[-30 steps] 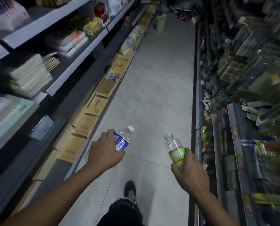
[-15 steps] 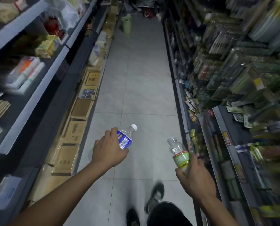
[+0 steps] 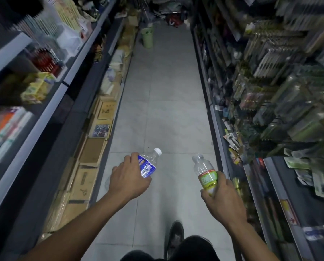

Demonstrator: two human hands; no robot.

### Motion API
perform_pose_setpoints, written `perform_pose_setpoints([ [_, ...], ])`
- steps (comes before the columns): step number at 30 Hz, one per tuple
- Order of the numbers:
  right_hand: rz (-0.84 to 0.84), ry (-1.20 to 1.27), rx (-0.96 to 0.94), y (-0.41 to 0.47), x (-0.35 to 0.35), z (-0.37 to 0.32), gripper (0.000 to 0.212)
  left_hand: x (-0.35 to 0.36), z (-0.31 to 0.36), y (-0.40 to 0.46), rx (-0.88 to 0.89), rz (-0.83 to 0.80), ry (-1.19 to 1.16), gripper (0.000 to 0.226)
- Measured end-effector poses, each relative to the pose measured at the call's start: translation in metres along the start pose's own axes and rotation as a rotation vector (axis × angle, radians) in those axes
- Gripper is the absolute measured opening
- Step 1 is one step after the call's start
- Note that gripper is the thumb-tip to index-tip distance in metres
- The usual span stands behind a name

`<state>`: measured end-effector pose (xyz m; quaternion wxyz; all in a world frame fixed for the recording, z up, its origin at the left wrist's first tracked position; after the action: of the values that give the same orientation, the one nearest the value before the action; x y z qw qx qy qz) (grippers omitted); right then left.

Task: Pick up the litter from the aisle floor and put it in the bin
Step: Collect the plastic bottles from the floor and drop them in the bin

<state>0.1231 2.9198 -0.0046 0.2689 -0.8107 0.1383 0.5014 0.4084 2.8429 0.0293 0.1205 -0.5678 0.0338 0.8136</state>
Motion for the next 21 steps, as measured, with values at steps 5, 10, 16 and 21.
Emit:
perform_pose_setpoints([
  [5,-0.039,-0.044,-0.073,0.081,-0.011,-0.060,0.067,-0.015,-0.017,0.061,-0.090,0.037,-0.016,0.077],
  [10,-0.063,-0.077,-0.175,0.148,-0.011,-0.128,0.067,-0.031,-0.052,0.110,-0.187,0.088,-0.044,0.076],
  [16,-0.071,-0.103,-0.236,0.242,0.010,-0.230,0.065,-0.050,-0.124,0.206,-0.282,0.107,-0.086,0.080],
  [21,-0.057,-0.123,-0.206,0.295,0.013,-0.287,0.069,-0.068,-0.162,0.282,-0.243,0.118,-0.082,0.077],
])
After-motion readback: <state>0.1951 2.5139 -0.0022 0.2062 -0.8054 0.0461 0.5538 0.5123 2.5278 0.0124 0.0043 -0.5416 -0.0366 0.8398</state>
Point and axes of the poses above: each hand's wrist, its own y-axis towards the middle knuckle, its own x-axis out of the palm, z = x × y, the point moved 3 cm from there along y, towards the middle knuckle, and after that the axes turned 15 degrees about x, right-handed, at the moved point
